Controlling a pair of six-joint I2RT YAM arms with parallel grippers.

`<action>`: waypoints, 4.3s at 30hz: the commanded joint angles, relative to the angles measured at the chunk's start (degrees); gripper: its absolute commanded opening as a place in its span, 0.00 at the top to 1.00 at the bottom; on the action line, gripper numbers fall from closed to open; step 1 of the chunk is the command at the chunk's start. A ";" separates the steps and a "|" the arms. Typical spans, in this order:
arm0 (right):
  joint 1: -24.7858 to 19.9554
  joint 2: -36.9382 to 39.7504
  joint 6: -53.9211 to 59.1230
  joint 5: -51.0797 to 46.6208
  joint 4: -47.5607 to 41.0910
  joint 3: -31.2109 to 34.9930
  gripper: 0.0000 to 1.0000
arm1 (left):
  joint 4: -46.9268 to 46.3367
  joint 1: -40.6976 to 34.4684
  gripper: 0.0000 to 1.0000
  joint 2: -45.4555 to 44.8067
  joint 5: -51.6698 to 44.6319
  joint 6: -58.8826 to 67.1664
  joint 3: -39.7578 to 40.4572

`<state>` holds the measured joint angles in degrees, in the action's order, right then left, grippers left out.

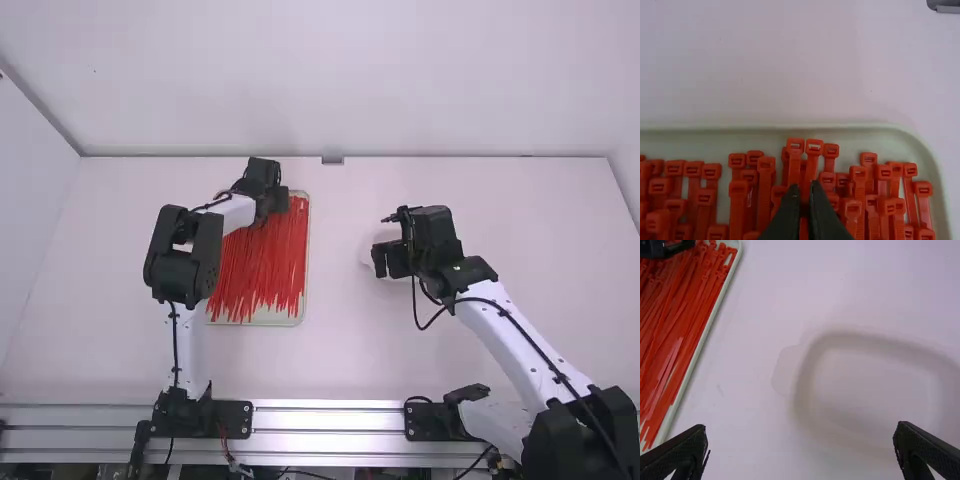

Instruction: Fasten the cable tie

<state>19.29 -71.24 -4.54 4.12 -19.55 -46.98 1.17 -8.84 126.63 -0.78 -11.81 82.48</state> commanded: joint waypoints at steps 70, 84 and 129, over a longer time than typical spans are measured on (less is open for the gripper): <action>0.26 -0.22 6.54 29.31 20.00 -2.23 0.01 | 19.58 -6.93 0.98 -67.52 -14.56 -0.85 -40.48; 0.26 -0.22 9.94 43.52 32.35 -2.21 0.01 | 29.20 -6.91 0.99 -60.61 -32.85 -6.58 -32.44; 1.66 -0.24 2.73 59.91 54.14 -2.19 1.00 | 74.97 -10.91 0.98 -49.27 -46.16 -28.72 -32.48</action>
<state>20.78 -71.24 0.14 64.77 34.04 -47.18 75.70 -19.22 77.47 -46.89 -40.56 48.42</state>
